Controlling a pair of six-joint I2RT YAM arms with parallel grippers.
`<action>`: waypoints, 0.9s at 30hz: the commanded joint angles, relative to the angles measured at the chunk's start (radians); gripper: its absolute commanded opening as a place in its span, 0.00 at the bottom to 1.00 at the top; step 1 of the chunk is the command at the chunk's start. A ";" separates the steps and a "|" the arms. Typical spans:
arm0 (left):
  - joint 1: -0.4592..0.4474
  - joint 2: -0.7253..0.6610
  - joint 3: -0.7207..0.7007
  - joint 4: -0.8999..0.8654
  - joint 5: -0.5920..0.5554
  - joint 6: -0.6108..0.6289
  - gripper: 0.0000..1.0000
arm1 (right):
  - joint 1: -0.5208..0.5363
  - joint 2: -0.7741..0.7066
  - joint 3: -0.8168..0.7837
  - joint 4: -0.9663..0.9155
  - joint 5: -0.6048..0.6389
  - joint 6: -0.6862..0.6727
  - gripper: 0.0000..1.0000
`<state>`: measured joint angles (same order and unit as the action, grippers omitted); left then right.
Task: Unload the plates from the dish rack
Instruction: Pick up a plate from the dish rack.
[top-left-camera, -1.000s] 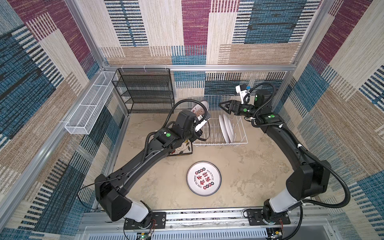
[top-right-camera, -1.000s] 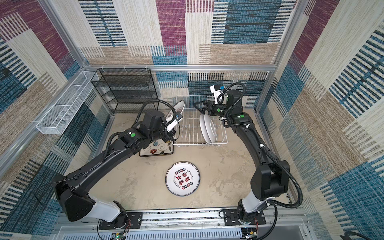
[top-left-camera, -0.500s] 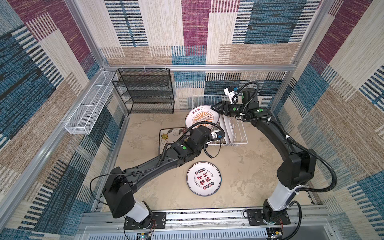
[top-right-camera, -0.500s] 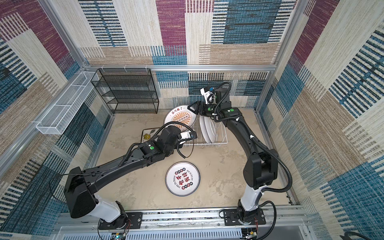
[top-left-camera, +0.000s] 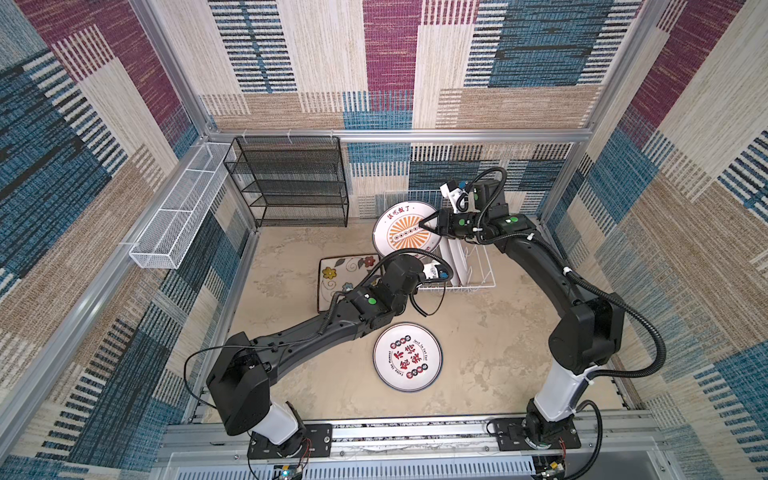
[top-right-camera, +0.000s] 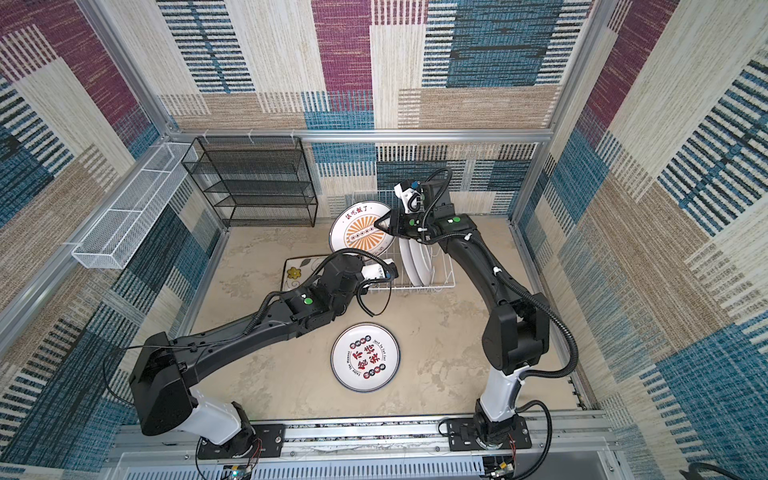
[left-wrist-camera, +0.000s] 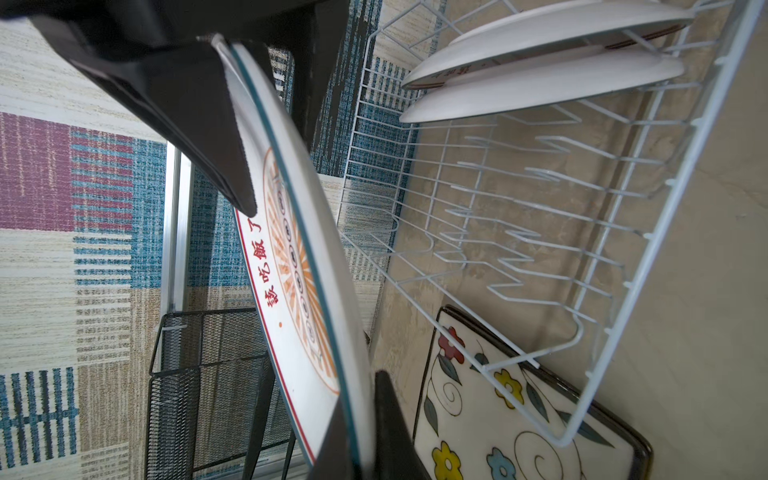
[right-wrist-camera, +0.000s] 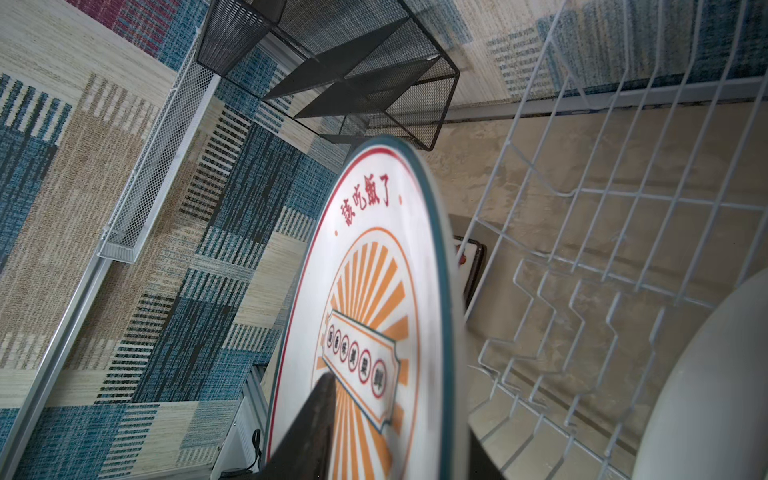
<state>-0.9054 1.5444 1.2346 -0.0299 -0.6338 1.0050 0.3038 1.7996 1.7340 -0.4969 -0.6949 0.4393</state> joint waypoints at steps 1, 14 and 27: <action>0.000 0.007 0.001 0.079 -0.025 0.016 0.00 | 0.001 0.008 0.002 0.027 -0.043 0.024 0.26; 0.020 0.006 0.006 0.049 -0.011 -0.070 0.27 | -0.003 0.004 0.000 0.064 -0.037 0.050 0.00; 0.093 -0.156 0.009 -0.196 0.315 -0.519 0.77 | -0.065 -0.082 -0.129 0.345 0.022 0.208 0.00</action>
<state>-0.8299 1.4166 1.2346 -0.1589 -0.4496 0.6701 0.2443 1.7405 1.6142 -0.3069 -0.6910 0.5838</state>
